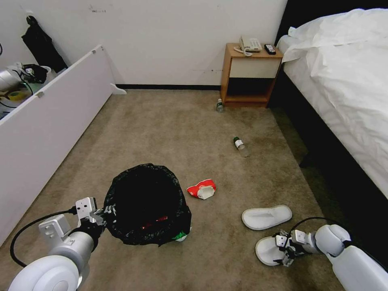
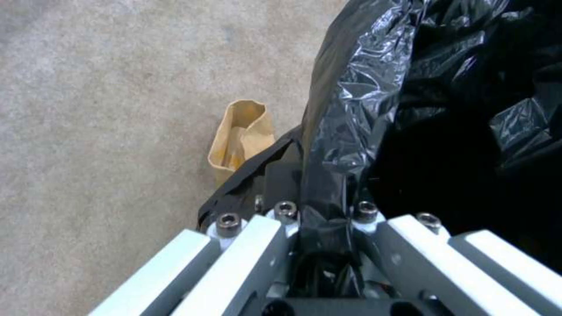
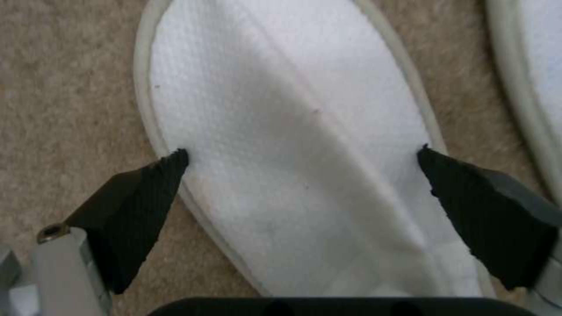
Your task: Pick up the trash bin, then pick up the garbage from the floor and place it into the trash bin.
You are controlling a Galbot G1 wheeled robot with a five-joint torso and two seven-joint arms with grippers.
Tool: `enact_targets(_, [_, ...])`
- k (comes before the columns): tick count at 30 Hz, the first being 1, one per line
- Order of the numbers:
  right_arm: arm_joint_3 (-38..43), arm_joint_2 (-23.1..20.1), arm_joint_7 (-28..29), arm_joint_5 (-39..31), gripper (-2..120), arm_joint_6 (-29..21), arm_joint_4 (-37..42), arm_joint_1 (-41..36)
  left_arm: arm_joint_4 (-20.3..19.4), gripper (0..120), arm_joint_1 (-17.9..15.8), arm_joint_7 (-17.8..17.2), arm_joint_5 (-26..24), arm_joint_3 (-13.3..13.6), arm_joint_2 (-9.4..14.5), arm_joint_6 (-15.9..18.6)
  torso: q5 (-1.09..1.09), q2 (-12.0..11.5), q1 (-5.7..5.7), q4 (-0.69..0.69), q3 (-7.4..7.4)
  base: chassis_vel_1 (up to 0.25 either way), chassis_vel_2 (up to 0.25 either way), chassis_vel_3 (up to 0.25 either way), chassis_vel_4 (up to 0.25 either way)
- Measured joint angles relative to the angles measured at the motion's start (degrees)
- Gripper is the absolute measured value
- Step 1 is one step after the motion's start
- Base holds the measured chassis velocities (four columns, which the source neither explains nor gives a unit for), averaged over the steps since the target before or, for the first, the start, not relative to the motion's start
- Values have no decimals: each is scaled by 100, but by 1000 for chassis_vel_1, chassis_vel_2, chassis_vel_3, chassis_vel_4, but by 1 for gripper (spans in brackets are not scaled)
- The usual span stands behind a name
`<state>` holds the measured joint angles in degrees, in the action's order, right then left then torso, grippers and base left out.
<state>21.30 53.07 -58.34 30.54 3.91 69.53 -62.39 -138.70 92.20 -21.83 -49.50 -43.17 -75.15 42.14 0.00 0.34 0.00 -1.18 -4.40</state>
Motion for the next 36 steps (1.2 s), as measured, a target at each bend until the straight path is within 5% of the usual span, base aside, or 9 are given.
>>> enact_targets(13, [112,-35,-26,42,62,73,-42,-104,-17,1,2,-1,2,4,-7,0,-2,0,0,-1,1,0,0,0,0])
enact_targets(17, [154,-52,-24,31,40,77,-21,-145,-1,1,-16,-2,4,5,17,0,-1,1,0,0,1,0,0,0,0])
enact_targets(27, [224,-88,1,13,7,60,85,-239,30,1,-46,-2,-10,7,78,0,2,-1,0,1,0,0,0,0,0])
enact_targets(36, [308,-199,8,-107,2,39,284,-399,62,1,-75,0,-29,12,117,0,1,-1,0,-1,0,0,0,0,0])
